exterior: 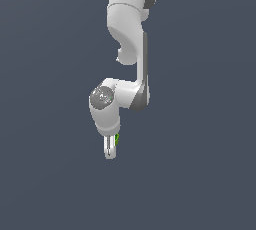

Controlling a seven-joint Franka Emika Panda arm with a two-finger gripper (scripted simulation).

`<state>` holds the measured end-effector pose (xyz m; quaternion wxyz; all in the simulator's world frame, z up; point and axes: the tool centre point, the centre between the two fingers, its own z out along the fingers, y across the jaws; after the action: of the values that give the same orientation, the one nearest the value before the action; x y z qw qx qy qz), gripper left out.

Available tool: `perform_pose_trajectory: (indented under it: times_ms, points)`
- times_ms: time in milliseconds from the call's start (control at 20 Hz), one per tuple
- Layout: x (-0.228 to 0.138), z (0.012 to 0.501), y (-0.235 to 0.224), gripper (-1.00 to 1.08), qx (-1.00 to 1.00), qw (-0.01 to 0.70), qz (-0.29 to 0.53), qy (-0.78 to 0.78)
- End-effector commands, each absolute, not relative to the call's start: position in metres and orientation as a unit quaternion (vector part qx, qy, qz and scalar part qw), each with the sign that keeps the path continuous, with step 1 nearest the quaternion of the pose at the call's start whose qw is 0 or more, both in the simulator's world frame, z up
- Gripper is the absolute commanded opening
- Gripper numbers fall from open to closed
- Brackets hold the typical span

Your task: Pick up the object and move it to a goal position.

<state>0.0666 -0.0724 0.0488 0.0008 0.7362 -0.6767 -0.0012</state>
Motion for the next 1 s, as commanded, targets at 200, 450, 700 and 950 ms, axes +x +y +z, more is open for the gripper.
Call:
perform_pose_trajectory:
  times_ms: [200, 450, 700, 950]
  points:
    - [0.059, 0.077, -0.08, -1.0, 0.736, 0.0, 0.0, -0.677]
    - [0.047, 0.113, -0.09, -1.0, 0.736, -0.001, -0.001, -0.677]
    - [0.031, 0.164, -0.105, -1.0, 0.736, -0.001, -0.001, -0.677]
    - [0.013, 0.221, -0.121, -1.0, 0.736, -0.001, -0.001, -0.677]
